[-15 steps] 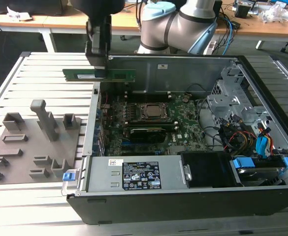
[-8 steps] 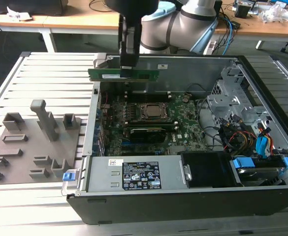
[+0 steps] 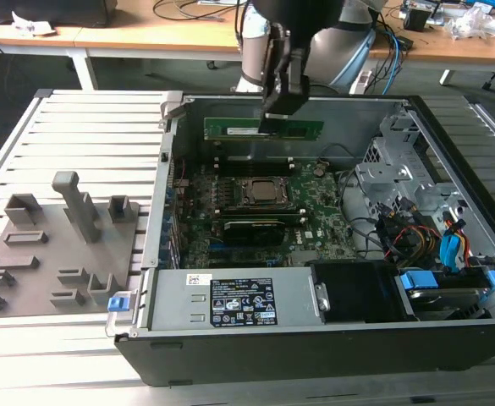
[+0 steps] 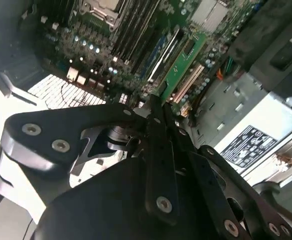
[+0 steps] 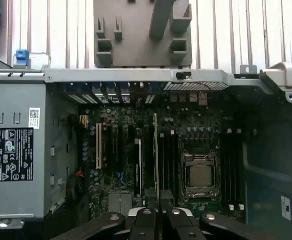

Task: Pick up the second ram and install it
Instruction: 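Pick up the second ram and move it above second insertion slot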

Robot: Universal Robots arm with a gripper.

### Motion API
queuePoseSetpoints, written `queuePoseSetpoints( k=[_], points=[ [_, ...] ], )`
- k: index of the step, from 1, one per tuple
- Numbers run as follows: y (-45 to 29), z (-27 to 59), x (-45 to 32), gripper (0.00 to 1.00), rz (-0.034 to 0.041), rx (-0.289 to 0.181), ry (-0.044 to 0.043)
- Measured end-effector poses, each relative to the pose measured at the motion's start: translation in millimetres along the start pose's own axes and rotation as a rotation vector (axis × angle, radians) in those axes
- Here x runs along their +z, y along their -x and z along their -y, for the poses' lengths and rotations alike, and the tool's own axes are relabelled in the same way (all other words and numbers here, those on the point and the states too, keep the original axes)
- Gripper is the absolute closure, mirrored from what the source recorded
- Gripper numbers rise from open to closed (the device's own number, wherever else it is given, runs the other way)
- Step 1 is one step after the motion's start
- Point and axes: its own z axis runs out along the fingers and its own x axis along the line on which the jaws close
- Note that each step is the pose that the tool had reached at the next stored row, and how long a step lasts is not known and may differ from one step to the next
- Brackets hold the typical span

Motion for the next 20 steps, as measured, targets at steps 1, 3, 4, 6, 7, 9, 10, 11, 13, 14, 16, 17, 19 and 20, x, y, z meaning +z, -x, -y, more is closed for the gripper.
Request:
queuePoseSetpoints(
  k=[1,3,4,6,7,9,10,11,13,14,16,17,19,20],
  points=[
    [0.2,5.5,-0.4,0.87,0.0,0.0,0.0005],
    [0.8,20.7,-1.5,0.87,0.0,0.0,0.0024],
    [0.9,24.6,-1.8,0.87,0.0,0.0,0.0027],
    [1.4,36.6,-2.7,0.87,0.0001,0.0,0.0039],
    [1.7,45.7,-3.3,0.87,0.0001,0.0,0.0046],
    [2.1,58.2,-4.3,0.87,0.0,0.0,0.0059],
    [2.4,64.0,-4.8,0.87,-0.0001,0.0,0.0065],
    [2.6,72.1,-5.3,0.87,0.0,0.0,0.0074],
    [3.1,83.2,-6.2,0.87,0.0,0.0,0.0086],
    [3.2,88.2,-6.6,0.87,-0.0001,0.0,0.0091],
    [3.7,100.5,-7.5,0.87,0.0,0.001,0.0103],
    [3.9,105.6,-7.9,0.87,-0.0001,0.0,0.0109],
    [4.5,118.8,-8.8,0.87,-0.0001,0.001,0.0127],
    [4.7,122.3,-9.1,0.87,-0.0001,0.001,0.0132]
  ],
)
